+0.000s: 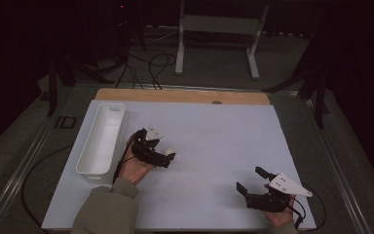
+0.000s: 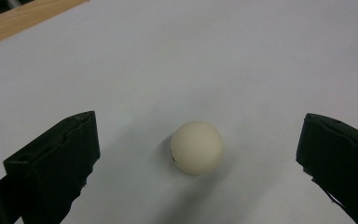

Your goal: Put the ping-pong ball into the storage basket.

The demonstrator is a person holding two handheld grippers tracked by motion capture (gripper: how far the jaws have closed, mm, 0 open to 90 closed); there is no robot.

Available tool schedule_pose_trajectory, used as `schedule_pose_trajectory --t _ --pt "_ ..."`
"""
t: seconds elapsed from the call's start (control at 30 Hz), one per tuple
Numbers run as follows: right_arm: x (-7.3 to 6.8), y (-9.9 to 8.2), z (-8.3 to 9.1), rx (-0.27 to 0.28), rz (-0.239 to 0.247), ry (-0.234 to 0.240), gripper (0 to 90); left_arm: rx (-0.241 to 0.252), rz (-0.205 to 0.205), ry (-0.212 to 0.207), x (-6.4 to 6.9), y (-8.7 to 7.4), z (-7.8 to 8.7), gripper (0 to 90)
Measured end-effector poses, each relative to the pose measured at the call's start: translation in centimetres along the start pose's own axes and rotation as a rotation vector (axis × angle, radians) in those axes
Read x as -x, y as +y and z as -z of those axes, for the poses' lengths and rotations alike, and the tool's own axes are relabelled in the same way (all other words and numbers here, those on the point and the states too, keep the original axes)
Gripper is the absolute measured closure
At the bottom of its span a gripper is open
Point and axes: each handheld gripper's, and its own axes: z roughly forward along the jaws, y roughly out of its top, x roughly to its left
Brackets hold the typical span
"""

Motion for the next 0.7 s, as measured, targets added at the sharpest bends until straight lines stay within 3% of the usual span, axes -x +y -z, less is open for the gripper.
schedule_pose_trajectory --t 0.7 --pt "0.03 0.00 -0.01 -0.001 0.000 0.001 7.7 -0.014 -0.002 -0.026 -0.34 -0.09 -0.90 0.0"
